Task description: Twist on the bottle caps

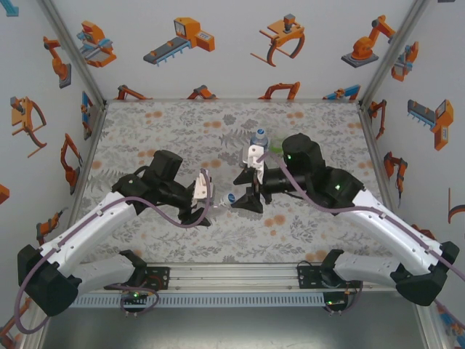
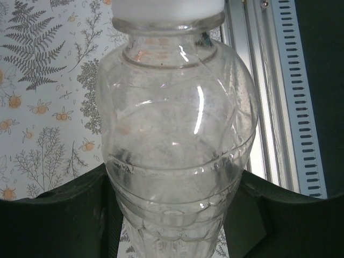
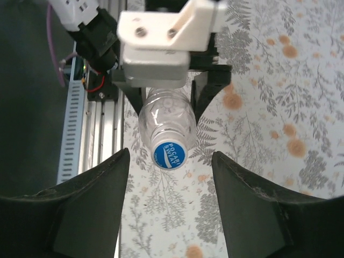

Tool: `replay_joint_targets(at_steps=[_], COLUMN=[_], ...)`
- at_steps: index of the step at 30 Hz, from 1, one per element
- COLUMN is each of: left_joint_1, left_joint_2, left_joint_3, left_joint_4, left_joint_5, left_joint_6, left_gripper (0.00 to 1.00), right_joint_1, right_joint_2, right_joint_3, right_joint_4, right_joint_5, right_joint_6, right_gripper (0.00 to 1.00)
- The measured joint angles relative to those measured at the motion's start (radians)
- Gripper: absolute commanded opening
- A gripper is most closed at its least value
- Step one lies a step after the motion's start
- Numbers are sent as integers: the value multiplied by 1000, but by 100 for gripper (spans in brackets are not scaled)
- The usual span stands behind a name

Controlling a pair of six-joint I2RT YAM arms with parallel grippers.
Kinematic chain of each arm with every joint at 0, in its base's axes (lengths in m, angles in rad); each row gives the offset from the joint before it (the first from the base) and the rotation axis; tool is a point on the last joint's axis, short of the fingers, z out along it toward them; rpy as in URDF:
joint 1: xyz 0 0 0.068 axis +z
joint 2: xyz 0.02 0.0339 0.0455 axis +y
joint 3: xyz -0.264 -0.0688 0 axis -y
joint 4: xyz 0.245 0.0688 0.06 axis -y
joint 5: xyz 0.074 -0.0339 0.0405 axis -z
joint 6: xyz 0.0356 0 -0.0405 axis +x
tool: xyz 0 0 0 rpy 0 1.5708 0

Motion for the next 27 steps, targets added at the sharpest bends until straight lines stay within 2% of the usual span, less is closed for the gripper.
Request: replay_joint_targets(at_steps=[7, 20, 27], left_joint_1=[0, 0, 0], left_joint_2=[0, 0, 0], left_joint_3=[0, 0, 0], left_joint_4=[-1, -6, -8], left_joint_5=[21, 27, 32], left_joint_6=[7, 10, 11], left_gripper=[0, 0, 0], right_joint_1=[6, 20, 27], right_joint_2=[2, 20, 24], right_joint_3=[-35, -54, -62], right_joint_4=[25, 62, 63], right_joint_5=[-26, -34, -41], right_joint_6=[-112, -142, -141], right_gripper=[56, 45, 32])
